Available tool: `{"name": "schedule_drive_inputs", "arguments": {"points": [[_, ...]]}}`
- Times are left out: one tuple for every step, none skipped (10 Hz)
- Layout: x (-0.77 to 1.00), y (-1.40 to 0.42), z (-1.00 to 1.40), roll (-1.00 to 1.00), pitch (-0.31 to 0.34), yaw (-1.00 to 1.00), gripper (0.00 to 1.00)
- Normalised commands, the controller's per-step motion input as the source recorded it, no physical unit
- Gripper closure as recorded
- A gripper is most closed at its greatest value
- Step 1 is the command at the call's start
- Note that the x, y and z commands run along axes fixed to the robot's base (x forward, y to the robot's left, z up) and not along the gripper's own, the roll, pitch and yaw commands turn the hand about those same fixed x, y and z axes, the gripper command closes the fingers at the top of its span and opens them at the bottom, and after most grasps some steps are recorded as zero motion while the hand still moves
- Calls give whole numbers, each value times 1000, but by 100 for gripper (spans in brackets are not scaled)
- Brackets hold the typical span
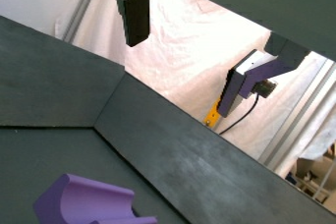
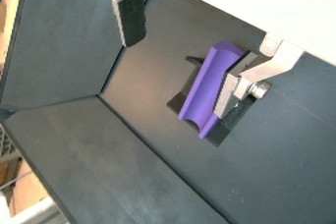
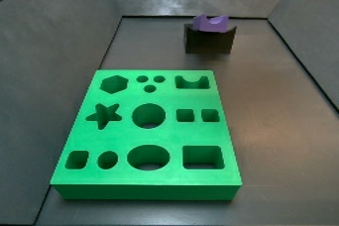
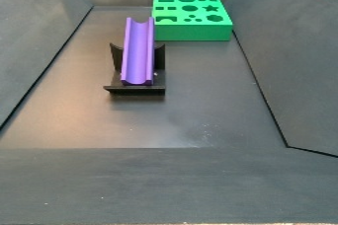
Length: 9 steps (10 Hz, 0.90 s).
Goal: Pick up the arch object. Move up. Place the arch object on the fixture. Regrasp the arch object. Move to above the board. Insert the arch object.
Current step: Regrasp the arch object.
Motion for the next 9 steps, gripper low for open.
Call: {"name": "schedule_drive_inputs", "arguments": {"points": [[100, -44, -2, 216, 39, 280, 0], [90, -51, -8, 185, -14, 251, 0], [91, -52, -8, 173, -36, 220, 0], [37, 45, -1000, 81, -90, 285, 0], [42, 44, -1000, 79, -103, 232, 0], [53, 42, -1000, 78, -143, 173, 0], [63, 37, -1000, 73, -179, 106, 0], [65, 37, -1000, 69, -184, 74, 0], [67, 34, -1000, 66, -184, 11, 0]]}}
